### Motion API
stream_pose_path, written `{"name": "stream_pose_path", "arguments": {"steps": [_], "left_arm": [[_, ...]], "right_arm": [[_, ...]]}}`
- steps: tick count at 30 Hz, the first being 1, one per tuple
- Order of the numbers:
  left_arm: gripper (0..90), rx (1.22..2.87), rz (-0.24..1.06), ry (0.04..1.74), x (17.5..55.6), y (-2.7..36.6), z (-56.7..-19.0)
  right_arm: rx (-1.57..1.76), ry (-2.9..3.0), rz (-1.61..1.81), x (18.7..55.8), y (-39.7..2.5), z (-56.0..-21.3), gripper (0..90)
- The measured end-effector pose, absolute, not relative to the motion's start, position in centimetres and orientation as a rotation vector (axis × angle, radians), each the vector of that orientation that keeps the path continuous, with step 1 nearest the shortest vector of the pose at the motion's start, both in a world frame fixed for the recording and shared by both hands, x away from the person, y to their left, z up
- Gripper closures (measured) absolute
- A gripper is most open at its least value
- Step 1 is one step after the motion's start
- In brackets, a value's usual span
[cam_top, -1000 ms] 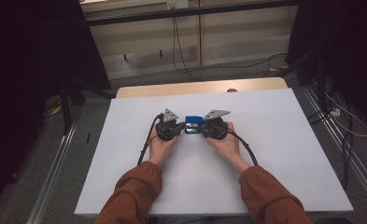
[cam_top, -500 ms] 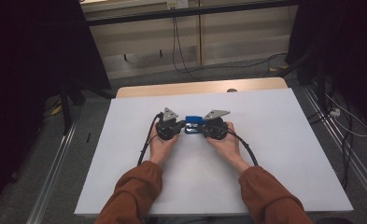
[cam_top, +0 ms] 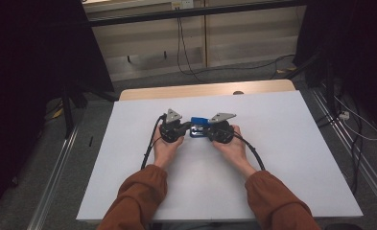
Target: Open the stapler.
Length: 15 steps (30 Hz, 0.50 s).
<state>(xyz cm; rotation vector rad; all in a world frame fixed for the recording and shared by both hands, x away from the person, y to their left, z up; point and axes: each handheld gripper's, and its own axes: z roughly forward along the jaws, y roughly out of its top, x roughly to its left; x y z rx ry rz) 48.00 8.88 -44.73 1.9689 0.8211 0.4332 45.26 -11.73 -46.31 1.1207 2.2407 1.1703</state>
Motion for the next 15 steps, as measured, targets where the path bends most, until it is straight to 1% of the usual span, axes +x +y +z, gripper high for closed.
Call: {"name": "stream_pose_path", "arguments": {"steps": [15], "left_arm": [[90.0, 1.931, 0.434, 0.821, 47.94, 8.62, -44.0]], "right_arm": [[1.118, 2.233, 1.154, 45.25, -11.67, -46.29, 90.0]]}}
